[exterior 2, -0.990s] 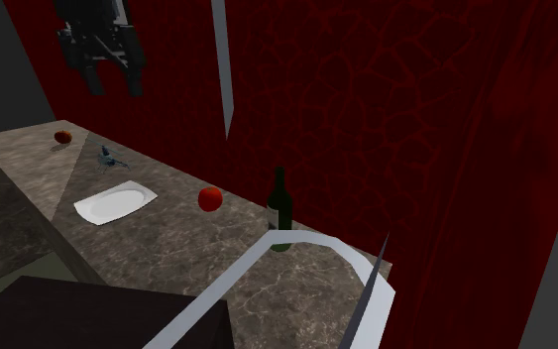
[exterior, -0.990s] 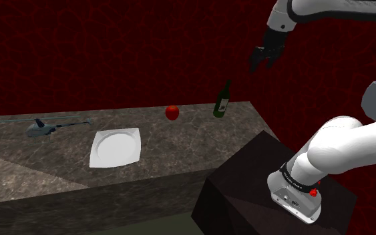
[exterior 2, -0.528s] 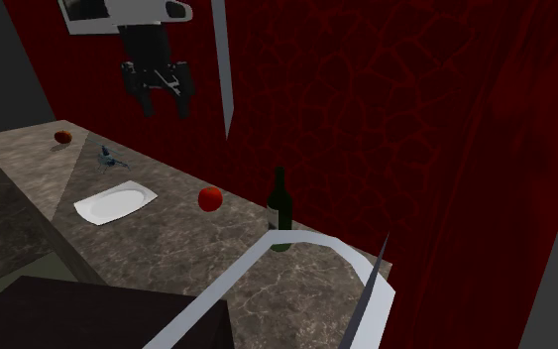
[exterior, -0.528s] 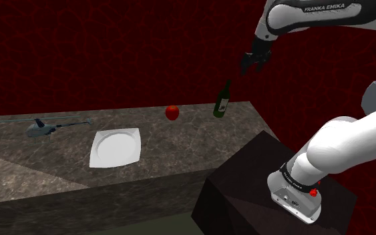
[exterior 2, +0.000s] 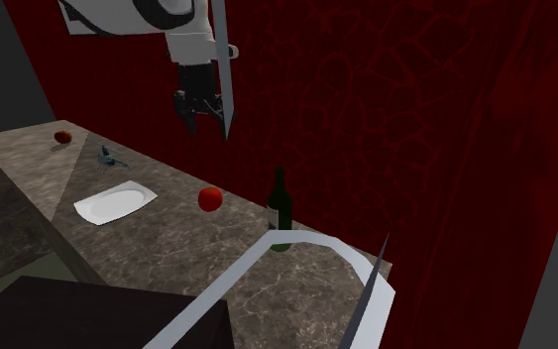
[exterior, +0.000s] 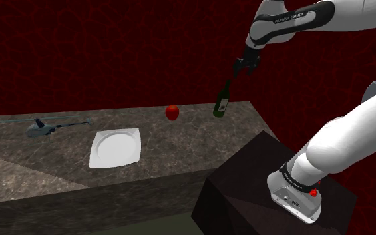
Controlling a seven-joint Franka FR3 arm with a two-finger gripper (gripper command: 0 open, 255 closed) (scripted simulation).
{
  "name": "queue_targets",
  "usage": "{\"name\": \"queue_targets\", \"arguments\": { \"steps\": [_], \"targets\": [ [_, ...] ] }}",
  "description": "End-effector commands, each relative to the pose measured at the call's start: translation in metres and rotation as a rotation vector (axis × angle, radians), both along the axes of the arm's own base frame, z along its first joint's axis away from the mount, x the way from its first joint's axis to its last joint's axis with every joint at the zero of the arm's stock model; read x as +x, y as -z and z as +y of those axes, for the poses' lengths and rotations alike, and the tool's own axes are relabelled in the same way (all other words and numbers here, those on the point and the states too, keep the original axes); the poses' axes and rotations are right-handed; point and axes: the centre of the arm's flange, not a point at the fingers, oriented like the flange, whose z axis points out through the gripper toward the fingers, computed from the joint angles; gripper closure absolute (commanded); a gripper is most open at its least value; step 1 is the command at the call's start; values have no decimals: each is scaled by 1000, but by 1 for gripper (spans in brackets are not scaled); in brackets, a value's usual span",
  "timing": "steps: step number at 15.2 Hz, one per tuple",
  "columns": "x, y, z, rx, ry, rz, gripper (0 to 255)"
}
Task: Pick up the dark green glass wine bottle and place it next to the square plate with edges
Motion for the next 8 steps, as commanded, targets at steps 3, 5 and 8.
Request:
{"name": "queue_targets", "arguments": {
  "steps": [3, 5, 8],
  "targets": [
    [28, 30, -30, 1, 17, -10, 0],
    [43, 46, -46, 3, 26, -14, 0],
    [65, 69, -69, 5, 39, -21, 0]
  ]
}}
